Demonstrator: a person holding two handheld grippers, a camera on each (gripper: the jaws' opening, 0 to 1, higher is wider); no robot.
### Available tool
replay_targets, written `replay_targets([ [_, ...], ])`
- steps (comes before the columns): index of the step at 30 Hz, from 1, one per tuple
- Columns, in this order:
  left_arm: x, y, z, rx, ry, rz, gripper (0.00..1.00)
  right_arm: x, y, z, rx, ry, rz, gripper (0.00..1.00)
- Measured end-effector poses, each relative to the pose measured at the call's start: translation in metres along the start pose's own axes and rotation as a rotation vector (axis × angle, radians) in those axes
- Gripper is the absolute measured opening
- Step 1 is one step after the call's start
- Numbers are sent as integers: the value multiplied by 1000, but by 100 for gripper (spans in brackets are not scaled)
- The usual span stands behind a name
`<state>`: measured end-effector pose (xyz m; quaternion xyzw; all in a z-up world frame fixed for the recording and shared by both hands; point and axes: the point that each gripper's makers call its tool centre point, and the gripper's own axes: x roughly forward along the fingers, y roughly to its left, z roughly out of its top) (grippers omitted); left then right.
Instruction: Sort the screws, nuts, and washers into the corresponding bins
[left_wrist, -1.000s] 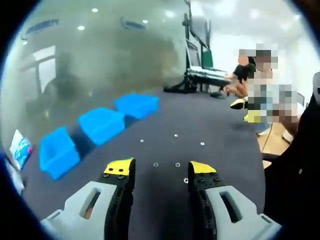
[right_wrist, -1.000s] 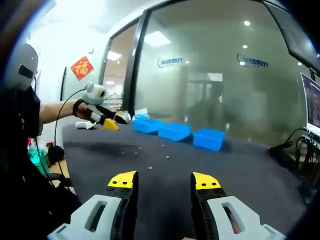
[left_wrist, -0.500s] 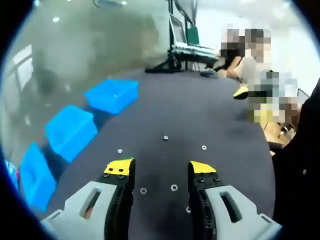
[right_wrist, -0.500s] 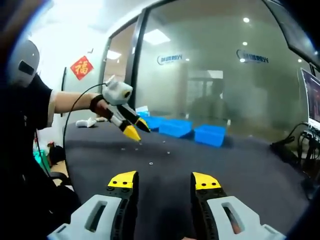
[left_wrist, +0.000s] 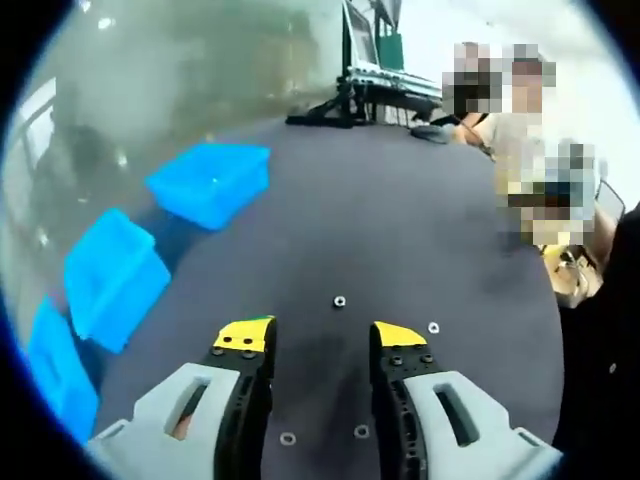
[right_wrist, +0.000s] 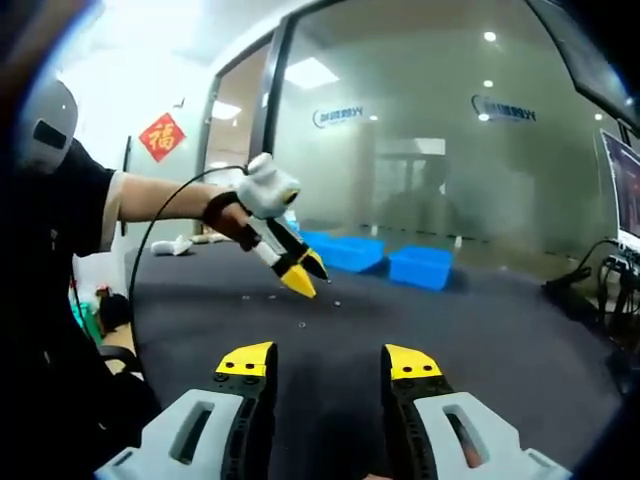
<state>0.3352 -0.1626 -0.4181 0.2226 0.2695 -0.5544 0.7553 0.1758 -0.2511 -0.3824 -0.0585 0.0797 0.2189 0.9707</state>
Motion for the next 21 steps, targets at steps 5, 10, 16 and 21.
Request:
replay_targets([
  [5, 10, -2, 5, -23, -10, -9, 33, 0, 1, 0, -2, 3, -2, 38],
  [10, 20, -4, 5, -37, -7, -24, 30, -1, -4, -1, -5, 4, 0, 38],
  [16, 27, -3, 0, -46, 3, -17, 23, -2, -7, 0, -5, 1, -8, 38],
  [21, 29, -3, 2, -51, -7, -12, 20, -2, -6, 0, -5, 1, -8, 38],
])
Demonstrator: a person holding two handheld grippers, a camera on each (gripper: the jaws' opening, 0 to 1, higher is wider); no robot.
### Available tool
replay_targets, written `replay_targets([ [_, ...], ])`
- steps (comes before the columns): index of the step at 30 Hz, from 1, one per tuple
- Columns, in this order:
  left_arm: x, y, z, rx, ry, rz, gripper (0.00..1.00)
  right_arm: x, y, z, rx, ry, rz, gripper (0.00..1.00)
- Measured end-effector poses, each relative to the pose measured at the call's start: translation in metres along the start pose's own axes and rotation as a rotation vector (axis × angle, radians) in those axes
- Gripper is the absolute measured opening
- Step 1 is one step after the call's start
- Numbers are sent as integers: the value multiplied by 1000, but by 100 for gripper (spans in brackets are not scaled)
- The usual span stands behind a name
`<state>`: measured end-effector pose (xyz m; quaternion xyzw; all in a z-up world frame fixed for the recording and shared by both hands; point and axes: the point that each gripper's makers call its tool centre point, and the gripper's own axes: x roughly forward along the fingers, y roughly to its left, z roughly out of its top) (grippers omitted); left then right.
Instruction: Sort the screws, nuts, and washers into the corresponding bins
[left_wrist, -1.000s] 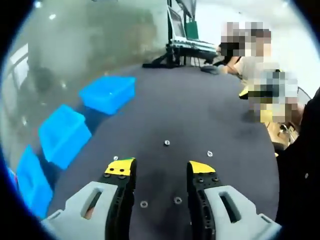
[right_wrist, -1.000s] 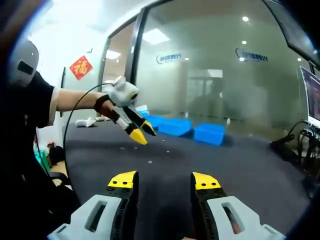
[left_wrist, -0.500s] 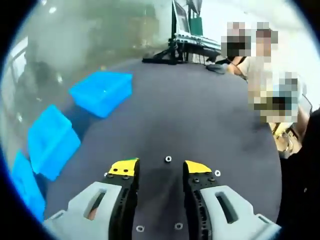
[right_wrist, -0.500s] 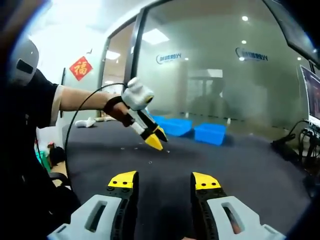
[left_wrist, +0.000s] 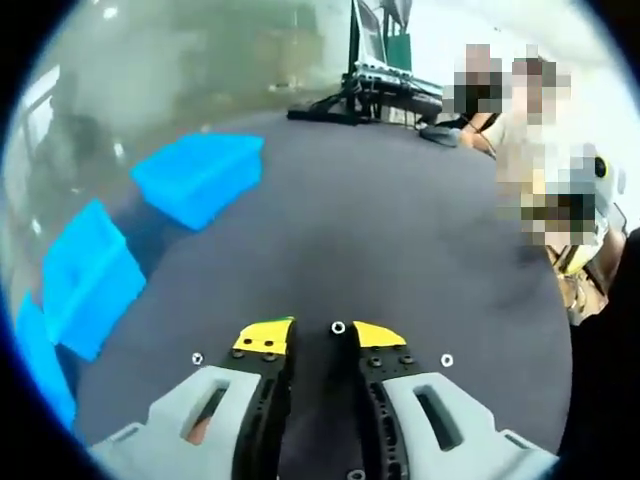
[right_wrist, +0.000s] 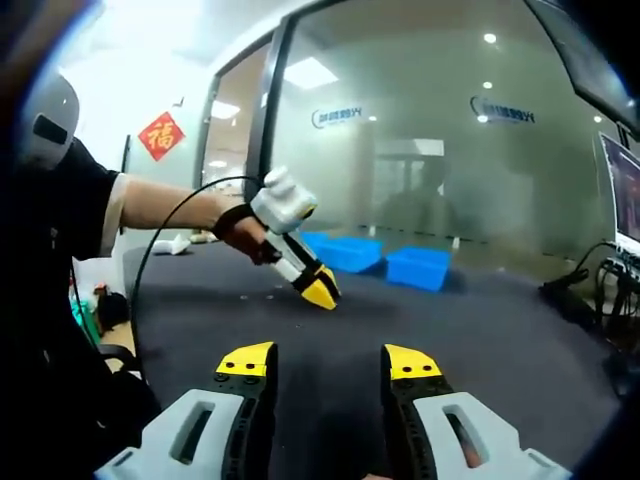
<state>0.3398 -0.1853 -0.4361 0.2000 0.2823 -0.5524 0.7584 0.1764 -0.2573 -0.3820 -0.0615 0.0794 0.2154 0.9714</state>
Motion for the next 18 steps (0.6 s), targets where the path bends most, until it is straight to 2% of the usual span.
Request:
replay_targets([
  [8, 1, -4, 0, 5, 8, 6, 13, 0, 2, 2, -6, -8, -3, 37],
  [14, 2, -9, 0, 42, 13, 2, 6, 0, 2, 0, -9, -5, -4, 37],
  [18, 1, -11, 0, 57, 8, 12, 6, 0, 3, 1, -11, -7, -1, 37],
])
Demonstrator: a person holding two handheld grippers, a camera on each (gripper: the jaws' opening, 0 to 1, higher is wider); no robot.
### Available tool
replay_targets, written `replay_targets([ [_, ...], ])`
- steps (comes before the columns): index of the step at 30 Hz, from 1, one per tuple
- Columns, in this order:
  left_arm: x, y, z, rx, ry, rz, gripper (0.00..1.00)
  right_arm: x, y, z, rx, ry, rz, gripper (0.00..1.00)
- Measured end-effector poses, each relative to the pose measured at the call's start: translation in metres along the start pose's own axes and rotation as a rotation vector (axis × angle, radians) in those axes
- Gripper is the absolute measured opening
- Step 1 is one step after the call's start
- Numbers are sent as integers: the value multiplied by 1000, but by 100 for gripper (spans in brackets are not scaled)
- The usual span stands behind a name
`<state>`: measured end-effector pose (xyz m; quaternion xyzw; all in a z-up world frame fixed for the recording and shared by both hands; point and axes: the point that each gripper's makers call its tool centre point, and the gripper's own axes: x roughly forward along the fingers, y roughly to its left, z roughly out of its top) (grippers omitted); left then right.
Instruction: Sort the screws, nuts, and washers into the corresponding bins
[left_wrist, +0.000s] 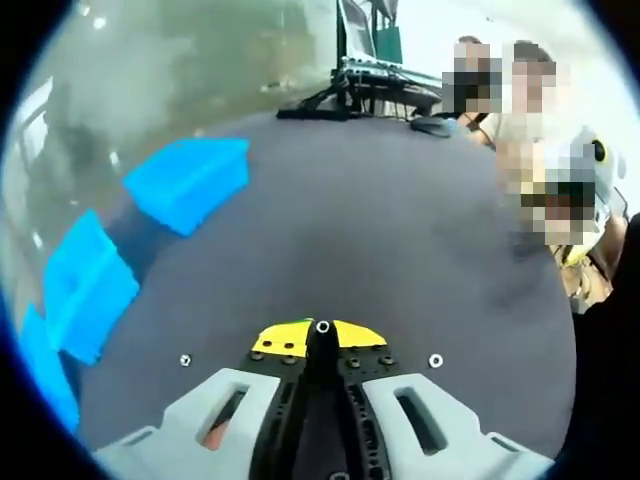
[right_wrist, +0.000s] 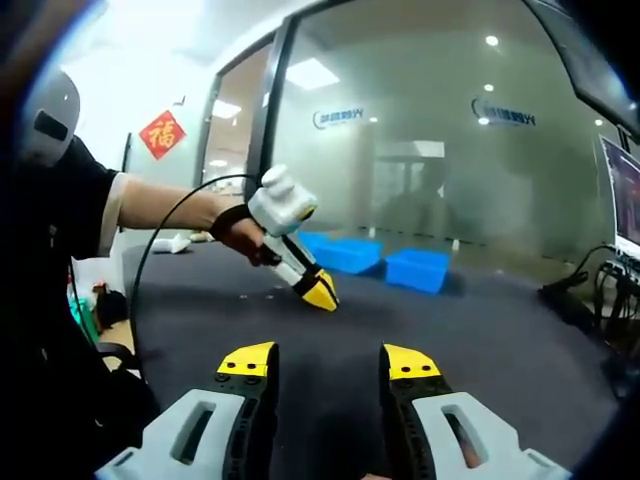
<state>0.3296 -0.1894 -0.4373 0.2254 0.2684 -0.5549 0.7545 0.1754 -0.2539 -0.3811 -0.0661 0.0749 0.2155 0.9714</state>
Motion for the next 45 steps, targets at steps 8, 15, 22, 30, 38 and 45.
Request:
replay_targets([
  [8, -7, 0, 3, -84, -72, 7, 6, 1, -4, 1, 0, 0, -11, 37],
  [15, -35, 6, 26, -76, -197, 62, 6, 1, -6, 3, 1, -4, -24, 37],
  [22, -74, 24, 36, -116, -319, 163, 6, 0, -9, 4, 2, -3, -38, 37],
  [30, -122, 33, 39, -157, -470, 257, 6, -1, -17, 7, 5, -18, -61, 37],
  [38, -161, 33, 34, -192, -580, 358, 6, -2, -21, 17, 5, -39, -86, 37],
  [45, -171, 41, 12, -237, -589, 405, 6, -1, -18, 24, -1, -50, -85, 37],
])
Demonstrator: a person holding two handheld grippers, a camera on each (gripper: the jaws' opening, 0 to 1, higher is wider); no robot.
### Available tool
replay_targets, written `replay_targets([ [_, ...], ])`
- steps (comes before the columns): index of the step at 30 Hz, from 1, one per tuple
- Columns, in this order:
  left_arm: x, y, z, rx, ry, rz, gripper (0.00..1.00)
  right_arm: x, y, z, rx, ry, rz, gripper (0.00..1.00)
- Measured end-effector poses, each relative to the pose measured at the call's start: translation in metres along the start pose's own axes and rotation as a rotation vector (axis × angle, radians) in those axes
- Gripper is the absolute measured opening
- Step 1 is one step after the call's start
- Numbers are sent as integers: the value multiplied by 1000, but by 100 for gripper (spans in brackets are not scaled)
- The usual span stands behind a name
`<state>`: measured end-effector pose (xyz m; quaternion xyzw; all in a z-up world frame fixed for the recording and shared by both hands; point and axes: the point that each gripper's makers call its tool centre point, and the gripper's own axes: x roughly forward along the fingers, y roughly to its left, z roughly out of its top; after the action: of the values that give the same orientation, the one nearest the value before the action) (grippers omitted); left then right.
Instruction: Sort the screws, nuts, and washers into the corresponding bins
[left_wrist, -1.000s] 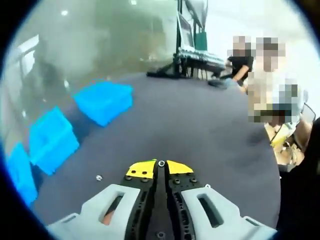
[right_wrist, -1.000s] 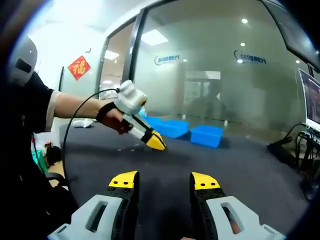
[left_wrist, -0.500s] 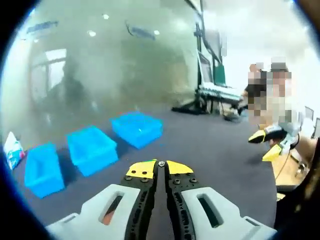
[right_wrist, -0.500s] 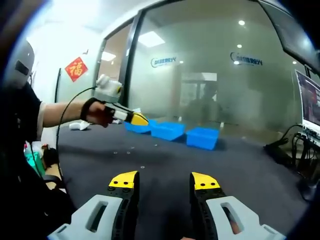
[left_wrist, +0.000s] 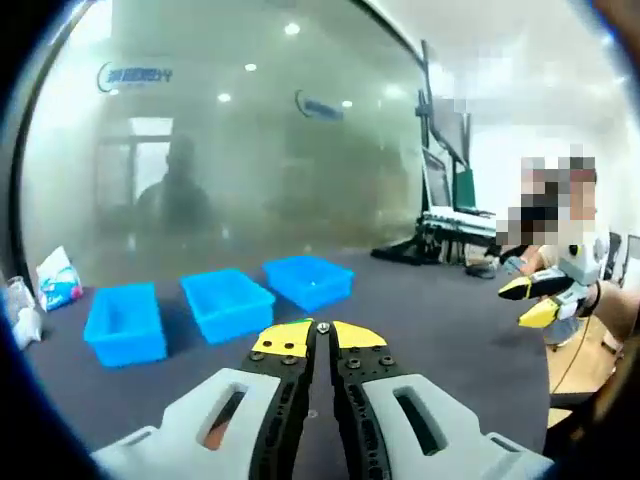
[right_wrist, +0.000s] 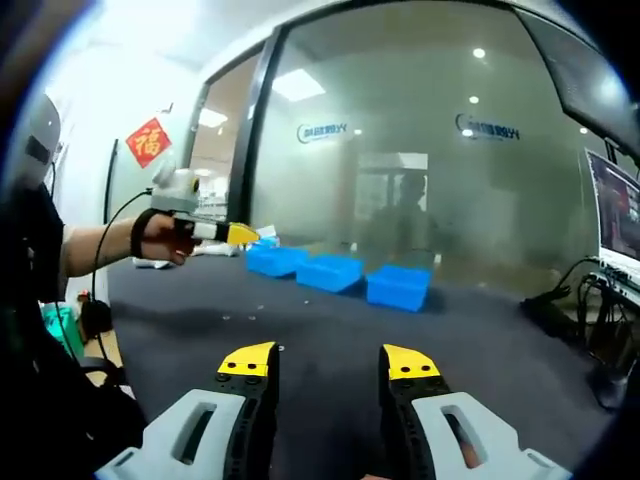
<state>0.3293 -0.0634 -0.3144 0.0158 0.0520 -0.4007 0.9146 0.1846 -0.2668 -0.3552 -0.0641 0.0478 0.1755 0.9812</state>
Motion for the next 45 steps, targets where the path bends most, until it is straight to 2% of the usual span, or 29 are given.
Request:
replay_targets([
  [2, -4, 14, 0, -16, -10, 39, 6, 0, 1, 1, -3, -1, 1, 37],
  [5, -8, 37, 1, 3, -21, 107, 6, -1, 3, -1, -7, 4, 3, 36],
  [14, -10, 92, 8, 25, -45, 223, 6, 2, 6, -3, -17, 21, 7, 36],
  [16, -10, 104, 12, 0, -62, 245, 6, 2, 7, -2, -16, 18, 8, 36],
  [18, -10, 116, 17, 23, -62, 274, 6, 1, 6, -5, -11, 20, 4, 36],
  [22, -4, 126, 24, 31, -72, 285, 3, 1, 6, -10, -3, 29, 7, 36],
  [30, 5, 141, 34, 71, -71, 311, 3, -1, 2, -6, 2, 18, 2, 36],
  [34, 9, 139, 26, 70, -46, 292, 3, -2, 1, -10, 6, 24, -1, 36],
  [37, 13, 140, 12, 60, -1, 280, 5, -1, 1, -12, 8, 27, 3, 36],
  [39, 17, 141, -2, 67, 49, 271, 7, -1, 2, -13, 10, 27, 6, 36],
  [43, 26, 140, -29, 39, 170, 241, 21, 0, 5, -17, 12, 37, 16, 36],
  [44, 29, 141, -31, 36, 170, 241, 21, 0, 5, -18, 12, 40, 17, 36],
  [45, 30, 140, -38, 40, 205, 232, 21, 0, 5, -18, 12, 41, 18, 36],
])
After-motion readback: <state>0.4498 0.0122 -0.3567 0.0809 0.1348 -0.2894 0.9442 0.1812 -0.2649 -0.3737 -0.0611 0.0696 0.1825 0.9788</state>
